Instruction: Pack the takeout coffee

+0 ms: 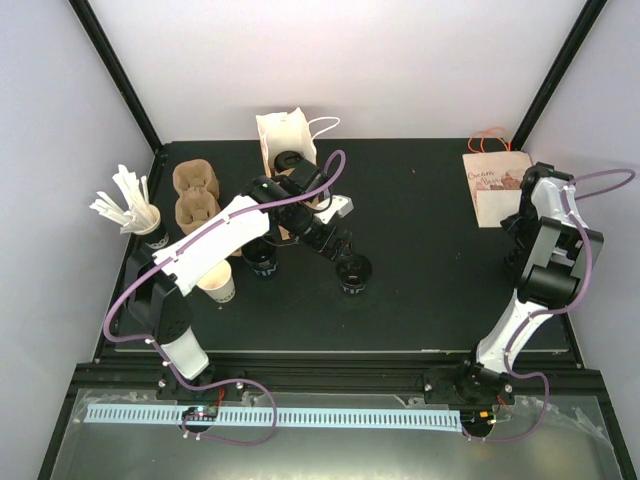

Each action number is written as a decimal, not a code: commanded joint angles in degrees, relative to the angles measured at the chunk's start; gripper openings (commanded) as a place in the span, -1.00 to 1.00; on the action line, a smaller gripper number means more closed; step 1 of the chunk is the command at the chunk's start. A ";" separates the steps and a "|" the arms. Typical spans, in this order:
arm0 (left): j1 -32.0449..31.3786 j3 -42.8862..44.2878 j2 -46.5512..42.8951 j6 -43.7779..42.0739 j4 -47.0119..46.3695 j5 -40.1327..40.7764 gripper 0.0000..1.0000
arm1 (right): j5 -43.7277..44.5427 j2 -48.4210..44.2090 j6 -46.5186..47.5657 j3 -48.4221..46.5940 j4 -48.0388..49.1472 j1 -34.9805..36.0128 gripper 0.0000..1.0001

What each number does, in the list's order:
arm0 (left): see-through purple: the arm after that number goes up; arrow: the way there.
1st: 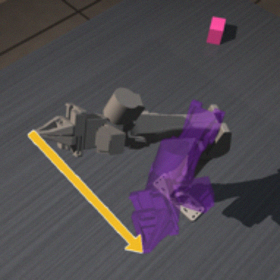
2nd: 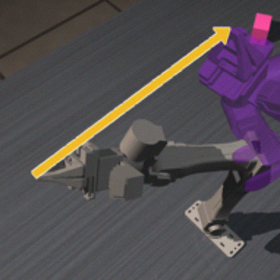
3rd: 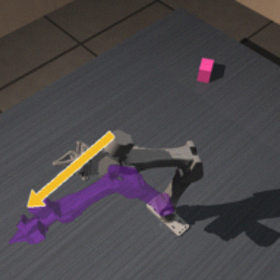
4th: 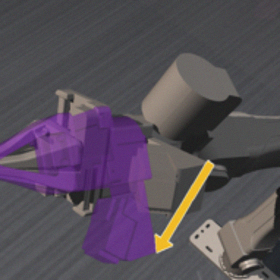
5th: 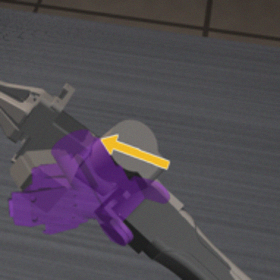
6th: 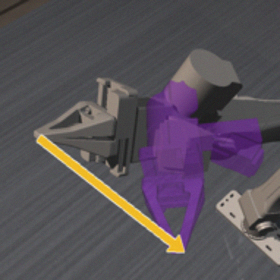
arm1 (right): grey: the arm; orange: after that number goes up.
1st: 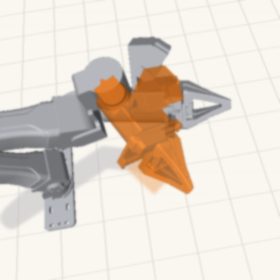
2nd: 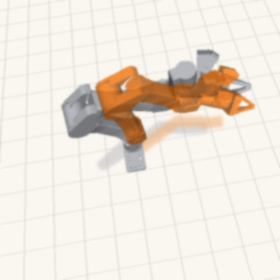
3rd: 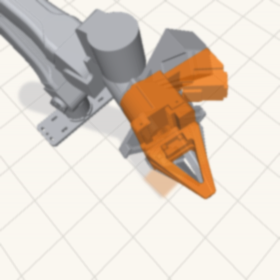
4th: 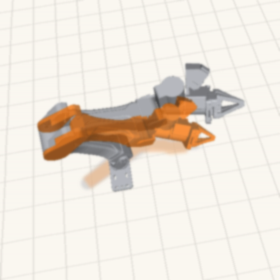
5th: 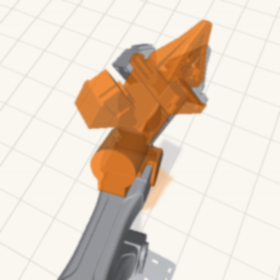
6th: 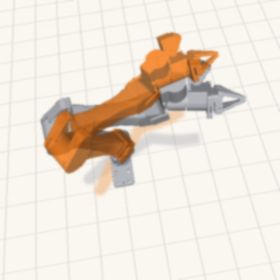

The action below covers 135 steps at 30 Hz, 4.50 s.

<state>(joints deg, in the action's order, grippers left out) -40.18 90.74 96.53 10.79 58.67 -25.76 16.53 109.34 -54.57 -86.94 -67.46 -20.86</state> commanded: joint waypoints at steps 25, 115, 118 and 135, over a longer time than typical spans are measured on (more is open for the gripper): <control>0.08 3.01 2.00 -0.01 0.89 -0.95 0.97 | 1.83 -1.76 -1.49 0.89 -1.56 -0.06 0.26; 1.53 -3.11 -3.63 0.02 -0.78 2.73 0.97 | -12.56 0.48 31.75 13.28 16.57 39.89 0.58; 1.57 -3.11 -3.70 0.02 -0.58 2.95 0.97 | -12.77 0.02 31.50 13.13 16.51 39.85 0.55; 7.29 -6.88 -5.94 1.11 -4.12 -0.43 0.97 | -12.66 -14.86 35.46 3.74 2.74 48.15 0.53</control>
<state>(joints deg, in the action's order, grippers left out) -35.66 85.14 93.69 11.18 57.17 -23.94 4.91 98.06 -20.69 -79.66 -59.59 23.18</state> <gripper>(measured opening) 0.988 0.768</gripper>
